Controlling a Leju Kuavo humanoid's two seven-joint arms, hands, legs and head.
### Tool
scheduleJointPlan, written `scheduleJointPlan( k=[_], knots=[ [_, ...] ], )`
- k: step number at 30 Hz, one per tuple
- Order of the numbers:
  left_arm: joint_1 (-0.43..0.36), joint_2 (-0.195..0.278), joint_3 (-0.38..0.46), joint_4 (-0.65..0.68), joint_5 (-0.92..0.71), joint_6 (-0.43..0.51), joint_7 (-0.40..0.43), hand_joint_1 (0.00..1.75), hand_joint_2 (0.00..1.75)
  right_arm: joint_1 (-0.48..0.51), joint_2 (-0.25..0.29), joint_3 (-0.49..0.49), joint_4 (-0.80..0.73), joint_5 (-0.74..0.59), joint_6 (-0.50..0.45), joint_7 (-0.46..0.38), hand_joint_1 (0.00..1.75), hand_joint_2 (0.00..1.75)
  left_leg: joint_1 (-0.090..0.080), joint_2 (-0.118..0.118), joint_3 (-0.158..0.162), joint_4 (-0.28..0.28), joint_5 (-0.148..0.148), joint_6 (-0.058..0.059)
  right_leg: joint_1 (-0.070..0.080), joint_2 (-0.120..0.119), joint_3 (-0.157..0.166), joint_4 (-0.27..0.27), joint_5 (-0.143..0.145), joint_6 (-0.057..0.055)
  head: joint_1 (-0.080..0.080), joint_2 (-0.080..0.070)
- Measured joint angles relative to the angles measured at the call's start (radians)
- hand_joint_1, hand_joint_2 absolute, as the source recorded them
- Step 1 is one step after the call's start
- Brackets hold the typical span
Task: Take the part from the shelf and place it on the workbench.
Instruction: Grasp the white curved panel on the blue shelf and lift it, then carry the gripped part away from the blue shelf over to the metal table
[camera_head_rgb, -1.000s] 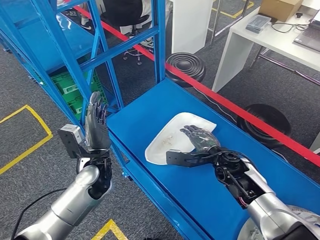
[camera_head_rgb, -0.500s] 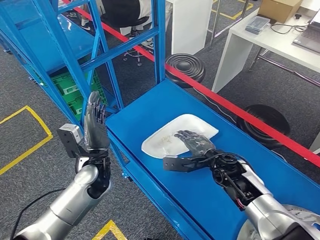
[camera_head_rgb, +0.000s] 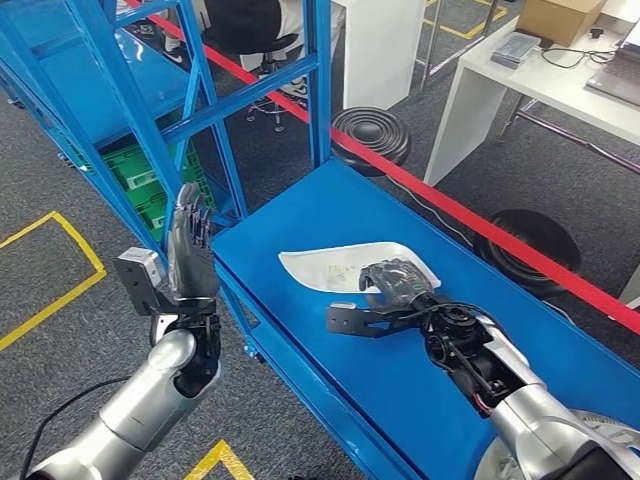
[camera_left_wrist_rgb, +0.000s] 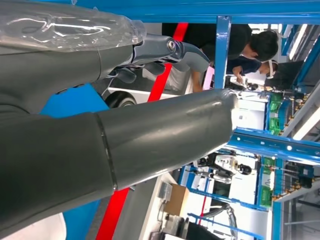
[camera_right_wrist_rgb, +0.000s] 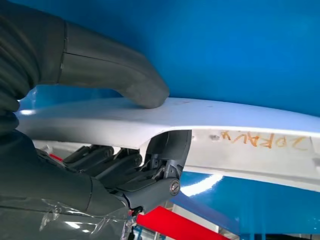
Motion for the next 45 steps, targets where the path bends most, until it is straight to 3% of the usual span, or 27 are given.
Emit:
scheduleJointPlan(
  k=[8,19,33,45],
  knots=[
    [0.002,0.000,0.002,-0.002,-0.005,0.001,0.002,0.00,0.00,-0.001,0.000,0.004,0.000,-0.026,-0.025,0.012,1.75,1.75,0.000,0.000,0.000,0.000,0.000,0.000,0.000,0.000,0.000,0.000,0.000,0.000,0.000,0.000],
    [0.028,0.005,0.021,-0.025,-0.010,0.022,0.004,0.00,0.00,-0.001,0.000,-0.051,-0.032,-0.175,-0.139,-0.012,1.75,1.75,0.000,0.000,0.000,0.000,0.000,0.000,0.000,0.000,0.000,0.000,0.000,0.000,0.000,0.000],
    [0.037,0.014,0.026,-0.043,-0.011,0.024,0.005,0.00,0.00,0.005,-0.004,-0.109,-0.069,-0.201,-0.148,-0.015,1.75,1.75,0.000,0.000,0.000,0.000,-0.001,-0.001,0.000,0.000,0.000,0.000,0.000,0.000,0.000,0.000],
    [0.039,0.019,0.026,-0.044,-0.022,0.030,0.022,0.00,0.00,0.105,-0.054,-0.229,-0.285,-0.464,-0.269,-0.016,1.75,1.75,0.000,0.000,0.000,0.000,-0.002,-0.001,0.000,0.000,0.000,0.000,-0.001,0.000,0.000,0.000]
  ],
)
